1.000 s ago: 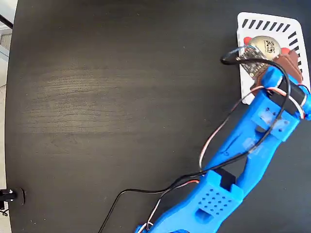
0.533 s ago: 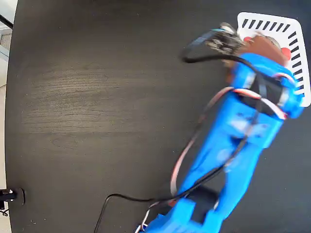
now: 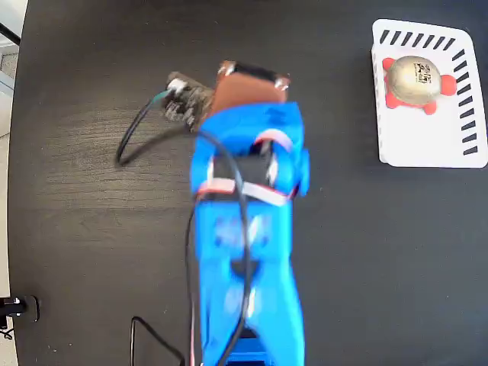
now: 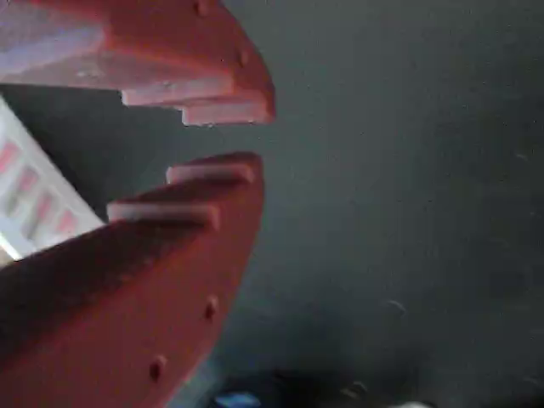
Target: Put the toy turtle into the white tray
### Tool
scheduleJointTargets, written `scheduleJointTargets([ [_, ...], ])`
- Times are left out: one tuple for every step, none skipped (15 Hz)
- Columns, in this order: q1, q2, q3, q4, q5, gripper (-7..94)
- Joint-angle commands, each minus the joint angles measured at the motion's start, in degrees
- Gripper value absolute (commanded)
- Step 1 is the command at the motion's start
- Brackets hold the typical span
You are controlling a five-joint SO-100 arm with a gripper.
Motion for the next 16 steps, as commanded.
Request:
scheduleJointTargets([
  [-5.2,12.5,19.0,-10.0,-1.0,0],
  [-7.2,15.8,25.0,-12.6,-1.8,0],
  [-8.6,19.3,30.1,-15.0,-3.0,0],
  [-9.2,22.0,33.4,-15.9,-3.3,0],
  [-9.6,24.4,35.9,-16.2,-3.3,0],
  [-9.8,27.2,38.6,-16.2,-3.7,0],
  [-10.1,29.6,41.0,-16.2,-4.0,0],
  [-10.2,32.3,43.9,-16.1,-4.7,0],
  [-10.3,35.6,47.5,-16.0,-5.6,0],
  [-10.2,39.9,51.1,-15.8,-6.7,0],
  [-9.6,44.8,54.5,-14.9,-7.7,0],
  [-8.9,50.3,57.4,-13.4,-8.8,0],
  [-8.0,56.0,60.4,-12.1,-10.2,0],
  [-7.5,61.3,63.1,-10.7,-10.9,0],
  [-7.2,66.1,65.3,-8.4,-10.6,0],
  [-7.2,70.4,67.4,-6.5,-10.1,0],
])
